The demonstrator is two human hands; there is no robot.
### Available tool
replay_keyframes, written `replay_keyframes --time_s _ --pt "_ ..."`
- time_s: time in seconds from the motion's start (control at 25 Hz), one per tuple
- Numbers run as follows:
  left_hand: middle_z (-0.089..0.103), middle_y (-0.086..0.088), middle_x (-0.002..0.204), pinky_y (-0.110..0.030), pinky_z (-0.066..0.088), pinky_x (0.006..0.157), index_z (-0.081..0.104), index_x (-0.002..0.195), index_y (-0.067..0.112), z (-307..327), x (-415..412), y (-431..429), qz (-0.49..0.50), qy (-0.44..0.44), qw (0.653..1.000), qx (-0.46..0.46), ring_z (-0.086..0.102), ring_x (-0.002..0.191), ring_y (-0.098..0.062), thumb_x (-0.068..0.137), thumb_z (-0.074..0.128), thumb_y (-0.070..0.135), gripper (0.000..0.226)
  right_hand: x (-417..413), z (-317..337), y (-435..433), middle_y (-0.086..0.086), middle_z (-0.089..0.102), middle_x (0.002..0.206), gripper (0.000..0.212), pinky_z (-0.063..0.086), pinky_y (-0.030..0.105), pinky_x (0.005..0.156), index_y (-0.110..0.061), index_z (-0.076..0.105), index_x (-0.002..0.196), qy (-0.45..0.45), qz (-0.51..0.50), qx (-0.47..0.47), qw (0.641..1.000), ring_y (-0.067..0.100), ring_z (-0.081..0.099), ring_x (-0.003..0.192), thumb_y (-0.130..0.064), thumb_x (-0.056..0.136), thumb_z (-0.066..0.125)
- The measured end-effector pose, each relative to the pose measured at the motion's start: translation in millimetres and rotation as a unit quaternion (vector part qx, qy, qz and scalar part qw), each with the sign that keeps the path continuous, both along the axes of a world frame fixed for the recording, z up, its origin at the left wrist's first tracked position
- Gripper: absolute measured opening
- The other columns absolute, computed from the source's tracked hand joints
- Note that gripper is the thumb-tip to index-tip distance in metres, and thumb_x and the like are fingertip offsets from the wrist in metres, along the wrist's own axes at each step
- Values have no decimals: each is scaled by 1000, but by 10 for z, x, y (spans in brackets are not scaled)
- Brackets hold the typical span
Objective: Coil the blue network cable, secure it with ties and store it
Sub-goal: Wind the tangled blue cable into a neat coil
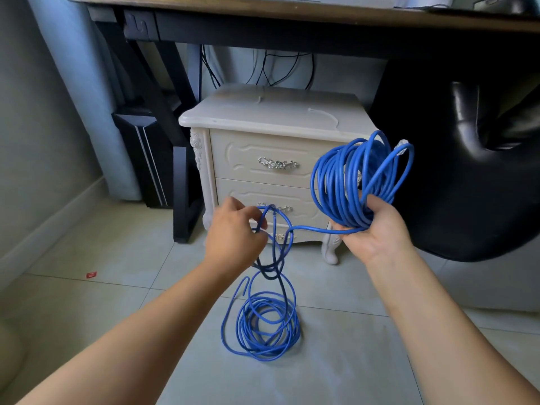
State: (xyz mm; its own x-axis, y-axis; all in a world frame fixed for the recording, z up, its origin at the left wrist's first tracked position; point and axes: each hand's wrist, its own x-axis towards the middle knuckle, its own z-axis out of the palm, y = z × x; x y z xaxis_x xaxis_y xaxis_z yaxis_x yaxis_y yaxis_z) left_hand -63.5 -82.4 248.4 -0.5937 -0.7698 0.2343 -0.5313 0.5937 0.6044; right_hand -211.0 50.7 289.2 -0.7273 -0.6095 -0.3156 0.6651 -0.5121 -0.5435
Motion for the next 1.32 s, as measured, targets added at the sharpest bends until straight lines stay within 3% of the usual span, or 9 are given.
replay_keyframes --time_s 0.12,0.2,0.32,0.72,0.84,1.04,1.16,1.24,1.32 --pt "51 -2 98 -32 47 78 63 80 20 -45 29 -141 16 33 984 172 48 86 -17 82 64 5 15 -71 57 71 6 61 86 12 59 36 72 -11 57 81 26 12 -26 999 25 64 91 0 80 52" --pt "66 -8 81 -39 58 76 58 77 13 -55 76 -166 -20 88 899 428 64 76 -20 87 61 -2 18 -114 99 119 6 62 99 22 58 37 79 -12 59 86 46 15 -37 998 28 62 105 -5 65 56" --pt "68 -8 75 -31 59 64 55 79 10 -16 92 -205 -36 168 821 544 68 66 -15 91 56 -7 21 -167 77 163 6 60 101 24 57 42 85 -12 60 92 52 9 -24 998 30 58 113 -2 71 56" --pt "62 -5 111 -33 52 84 53 125 29 -135 0 -65 -62 -83 977 187 62 98 -23 78 79 28 54 -73 89 144 3 62 87 21 48 33 90 -12 59 82 14 39 -43 998 22 62 89 -8 63 53" --pt "69 -6 107 -35 47 93 72 99 24 -104 -11 -43 -119 -39 978 164 61 103 -25 86 71 36 18 -44 53 104 5 60 94 26 51 38 92 -12 59 86 5 47 -45 998 26 62 103 -5 61 55" --pt "55 -1 62 -22 54 49 57 73 12 107 -36 4 -128 175 739 638 49 42 -9 98 52 22 29 -119 -42 81 -1 46 57 24 52 42 85 -15 49 72 65 5 65 996 16 57 58 5 84 57" --pt "48 2 60 -10 34 32 61 77 7 103 -32 -181 -48 297 562 770 36 36 -2 100 45 25 33 -208 -72 153 3 46 69 22 49 43 91 -14 51 74 58 10 75 995 22 56 74 5 85 53" --pt "46 1 60 -11 36 33 63 83 4 33 2 -287 5 311 591 744 38 40 -4 102 44 25 35 -258 -64 200 3 50 68 20 53 42 89 -14 55 77 62 23 97 993 22 58 75 5 85 53" --pt "51 -2 70 -21 54 52 64 96 2 -57 17 -326 45 231 755 612 52 57 -11 102 48 24 27 -250 -59 195 -2 48 54 23 54 33 68 -15 52 72 98 13 153 983 14 56 55 2 87 53"
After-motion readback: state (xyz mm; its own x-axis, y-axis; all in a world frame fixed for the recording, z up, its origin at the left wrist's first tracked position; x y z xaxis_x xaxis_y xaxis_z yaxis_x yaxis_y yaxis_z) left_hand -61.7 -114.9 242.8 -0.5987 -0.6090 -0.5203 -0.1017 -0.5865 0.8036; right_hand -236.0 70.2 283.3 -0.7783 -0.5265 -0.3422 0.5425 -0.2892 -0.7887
